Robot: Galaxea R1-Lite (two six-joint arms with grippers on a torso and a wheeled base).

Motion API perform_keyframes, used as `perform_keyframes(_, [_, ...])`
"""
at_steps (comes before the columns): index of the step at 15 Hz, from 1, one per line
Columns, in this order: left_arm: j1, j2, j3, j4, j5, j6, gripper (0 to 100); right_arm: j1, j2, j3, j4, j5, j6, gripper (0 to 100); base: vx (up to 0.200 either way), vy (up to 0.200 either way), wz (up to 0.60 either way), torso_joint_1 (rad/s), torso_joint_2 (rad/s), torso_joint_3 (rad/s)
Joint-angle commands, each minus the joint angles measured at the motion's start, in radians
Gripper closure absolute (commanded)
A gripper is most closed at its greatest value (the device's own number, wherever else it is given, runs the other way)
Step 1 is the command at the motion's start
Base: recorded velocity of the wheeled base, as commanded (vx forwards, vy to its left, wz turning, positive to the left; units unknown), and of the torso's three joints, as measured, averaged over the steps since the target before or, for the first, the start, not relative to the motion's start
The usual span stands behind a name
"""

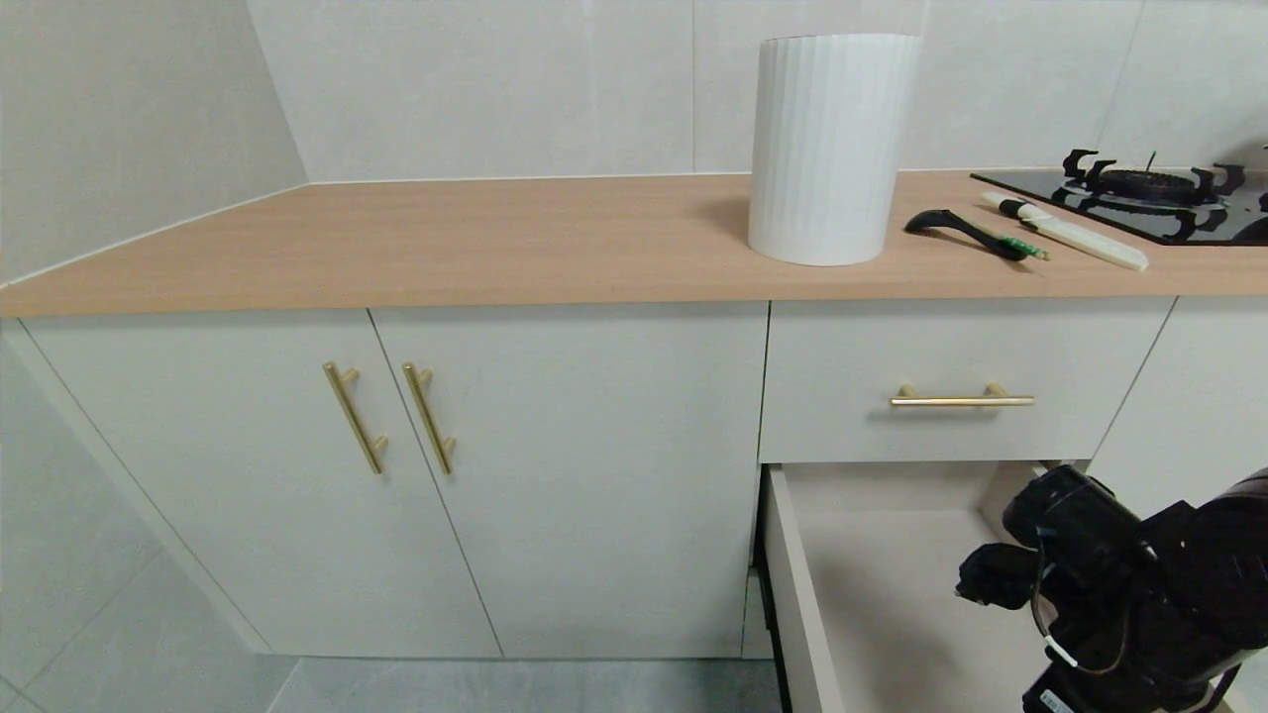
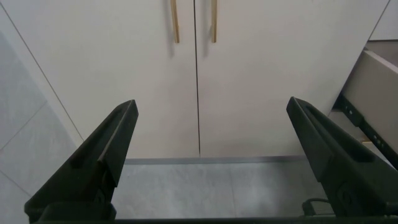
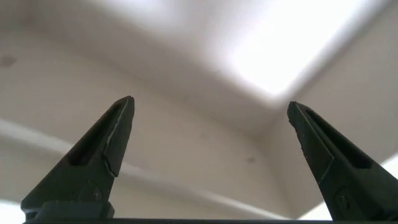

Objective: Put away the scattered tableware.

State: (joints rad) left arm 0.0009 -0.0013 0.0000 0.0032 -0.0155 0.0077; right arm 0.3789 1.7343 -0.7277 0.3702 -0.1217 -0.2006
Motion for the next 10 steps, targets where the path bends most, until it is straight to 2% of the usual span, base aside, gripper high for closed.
perform_keyframes(1, [-0.001,0.001,0.000,0.000,0.000,0.000,0,-0.018,-0.002,-0.016,-0.020,-0.021,0.004,0,0.000,0.000,0.00,0.000,0.00,0.000])
perform_keyframes(4, [0.001,0.001,0.000,0.000,0.000,0.000,0,-0.071,-0.065,-0.059,-0.111,-0.018,0.070,0,0.000,0.000,0.00,0.000,0.00,0.000])
perform_keyframes(5, [0.001,0.001,0.000,0.000,0.000,0.000,0,-0.069,-0.111,-0.102,-0.106,-0.013,0.148,0,0.000,0.000,0.00,0.000,0.00,0.000])
perform_keyframes(7, [0.001,0.001,0.000,0.000,0.000,0.000,0,-0.072,-0.206,-0.125,-0.097,0.033,0.205,0,0.000,0.000,0.00,0.000,0.00,0.000])
perform_keyframes(8, [0.001,0.001,0.000,0.000,0.000,0.000,0,-0.083,-0.279,-0.133,-0.096,0.073,0.205,0,0.000,0.000,0.00,0.000,0.00,0.000])
perform_keyframes(10, [0.001,0.001,0.000,0.000,0.000,0.000,0,-0.083,-0.354,-0.136,-0.097,0.083,0.205,0,0.000,0.000,0.00,0.000,0.00,0.000])
